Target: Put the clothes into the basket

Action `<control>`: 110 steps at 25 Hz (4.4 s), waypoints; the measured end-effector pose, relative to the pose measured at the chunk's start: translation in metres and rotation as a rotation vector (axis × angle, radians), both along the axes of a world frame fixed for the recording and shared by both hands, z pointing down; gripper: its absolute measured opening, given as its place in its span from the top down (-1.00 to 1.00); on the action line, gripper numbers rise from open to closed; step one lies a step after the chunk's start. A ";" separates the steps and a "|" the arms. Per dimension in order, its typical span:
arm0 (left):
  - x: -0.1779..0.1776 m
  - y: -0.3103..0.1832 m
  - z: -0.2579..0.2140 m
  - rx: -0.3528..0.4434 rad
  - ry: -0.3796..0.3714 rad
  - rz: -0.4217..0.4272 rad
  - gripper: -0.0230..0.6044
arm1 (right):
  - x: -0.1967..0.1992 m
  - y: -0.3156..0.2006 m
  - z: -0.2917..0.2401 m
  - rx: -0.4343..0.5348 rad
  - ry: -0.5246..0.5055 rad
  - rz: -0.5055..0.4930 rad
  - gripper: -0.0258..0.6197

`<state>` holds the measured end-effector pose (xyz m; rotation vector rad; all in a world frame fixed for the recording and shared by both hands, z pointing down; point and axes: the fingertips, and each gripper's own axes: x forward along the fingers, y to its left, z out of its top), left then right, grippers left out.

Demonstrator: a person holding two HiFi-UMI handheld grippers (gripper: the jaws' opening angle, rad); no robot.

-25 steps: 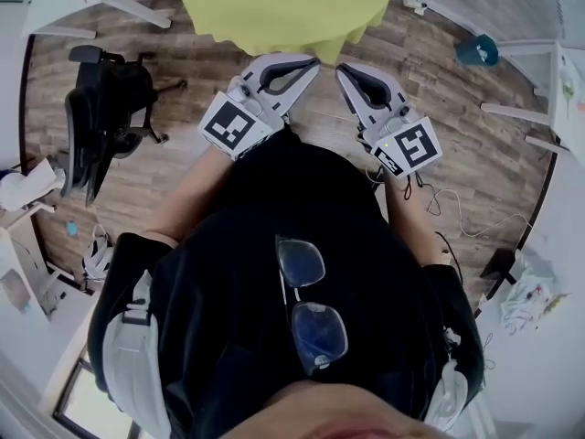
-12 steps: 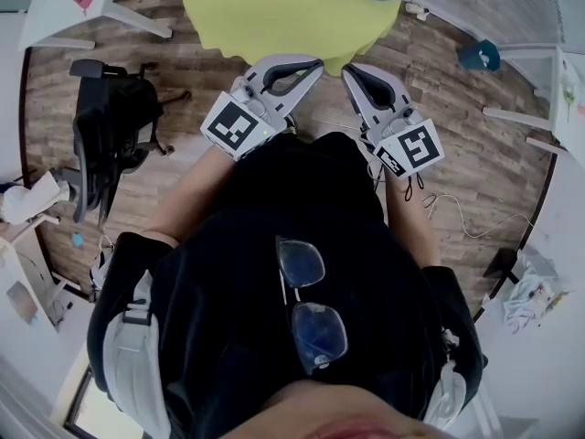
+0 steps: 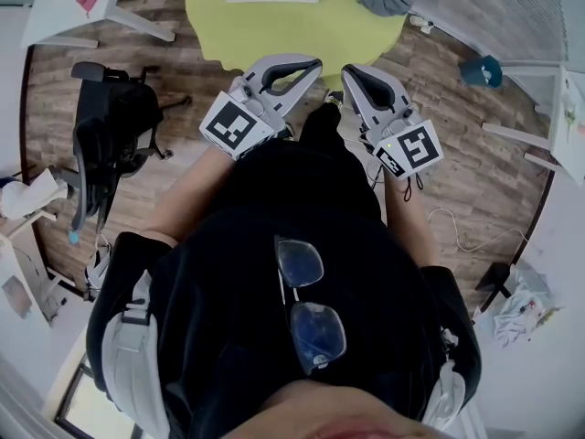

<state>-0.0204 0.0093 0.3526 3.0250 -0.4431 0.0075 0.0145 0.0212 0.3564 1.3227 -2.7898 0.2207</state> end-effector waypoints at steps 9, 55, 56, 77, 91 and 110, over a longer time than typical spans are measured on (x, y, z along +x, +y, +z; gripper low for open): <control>0.033 -0.051 0.007 -0.004 -0.039 -0.040 0.89 | 0.034 -0.054 -0.001 0.004 -0.006 -0.046 0.83; 0.217 -0.276 0.078 -0.030 -0.081 -0.378 0.89 | 0.256 -0.316 0.182 -0.452 0.145 0.109 0.73; 0.218 -0.279 0.082 -0.032 -0.081 -0.389 0.89 | 0.257 -0.321 0.188 -0.465 0.150 0.117 0.68; 0.236 -0.338 0.154 -0.116 -0.078 -0.422 0.90 | 0.263 -0.389 0.346 -0.839 0.252 0.235 -0.19; 0.243 -0.345 0.169 -0.178 -0.082 -0.395 0.90 | 0.257 -0.405 0.405 -0.908 0.378 0.220 -0.31; 0.244 -0.335 0.155 -0.200 -0.080 -0.366 0.89 | 0.263 -0.403 0.387 -0.875 0.390 0.203 -0.07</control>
